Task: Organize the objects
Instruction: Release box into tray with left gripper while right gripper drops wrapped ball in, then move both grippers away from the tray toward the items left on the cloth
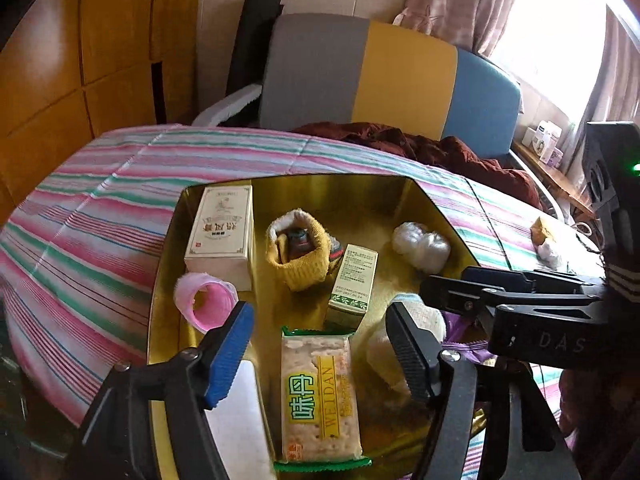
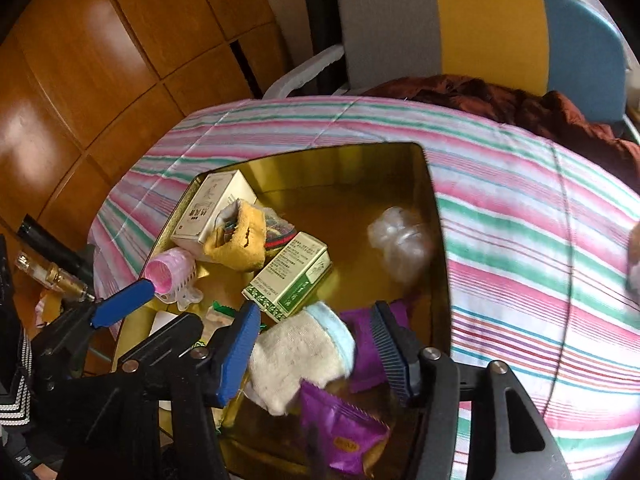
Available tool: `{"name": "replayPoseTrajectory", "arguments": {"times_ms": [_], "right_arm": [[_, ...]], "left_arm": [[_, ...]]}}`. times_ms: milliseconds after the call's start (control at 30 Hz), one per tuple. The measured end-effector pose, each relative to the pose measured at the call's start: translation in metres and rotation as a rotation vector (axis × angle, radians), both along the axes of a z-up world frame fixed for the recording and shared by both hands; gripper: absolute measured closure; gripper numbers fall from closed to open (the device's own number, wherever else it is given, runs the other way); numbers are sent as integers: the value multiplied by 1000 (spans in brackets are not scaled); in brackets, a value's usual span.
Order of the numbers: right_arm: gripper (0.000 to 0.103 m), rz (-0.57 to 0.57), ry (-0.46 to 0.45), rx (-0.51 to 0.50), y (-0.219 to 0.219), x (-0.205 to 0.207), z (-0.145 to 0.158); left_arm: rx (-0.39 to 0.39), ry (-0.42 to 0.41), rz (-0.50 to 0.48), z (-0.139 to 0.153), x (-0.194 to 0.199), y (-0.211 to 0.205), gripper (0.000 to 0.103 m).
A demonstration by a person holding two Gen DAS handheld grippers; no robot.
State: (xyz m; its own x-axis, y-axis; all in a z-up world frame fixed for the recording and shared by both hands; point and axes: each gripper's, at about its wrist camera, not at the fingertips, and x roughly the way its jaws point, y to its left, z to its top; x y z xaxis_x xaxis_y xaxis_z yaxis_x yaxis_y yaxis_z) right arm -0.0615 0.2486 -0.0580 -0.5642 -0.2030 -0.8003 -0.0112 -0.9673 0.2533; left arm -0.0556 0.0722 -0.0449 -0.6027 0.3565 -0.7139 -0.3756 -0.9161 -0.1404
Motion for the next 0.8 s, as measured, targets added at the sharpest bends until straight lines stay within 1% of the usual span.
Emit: {"name": "replayPoseTrajectory", "arguments": {"times_ms": [33, 100, 133, 233, 333, 500, 533, 733, 800], "right_arm": [[44, -11, 10, 13, 0, 3, 2], [37, -36, 31, 44, 1, 10, 7], [35, -48, 41, 60, 1, 13, 10], [34, -82, 71, 97, 4, 23, 18], [31, -118, 99, 148, 4, 31, 23], [31, -154, 125, 214, 1, 40, 28], [31, -157, 128, 219, 1, 41, 28], [29, -166, 129, 246, 0, 47, 25], [27, -168, 129, 253, 1, 49, 25]], "left_arm": [[2, 7, 1, 2, 2, 0, 32], [7, 17, 3, 5, 4, -1, 31], [7, 24, 6, 7, 6, -2, 30], [5, 42, 13, 11, 10, -2, 28], [1, 49, 16, 13, 14, -3, 27], [-8, 56, 21, 14, 21, -2, 24], [-11, 58, 24, 14, 22, -2, 22], [-17, 65, 14, 16, 28, 0, 22], [-17, 68, 9, 16, 30, 1, 22]]}}
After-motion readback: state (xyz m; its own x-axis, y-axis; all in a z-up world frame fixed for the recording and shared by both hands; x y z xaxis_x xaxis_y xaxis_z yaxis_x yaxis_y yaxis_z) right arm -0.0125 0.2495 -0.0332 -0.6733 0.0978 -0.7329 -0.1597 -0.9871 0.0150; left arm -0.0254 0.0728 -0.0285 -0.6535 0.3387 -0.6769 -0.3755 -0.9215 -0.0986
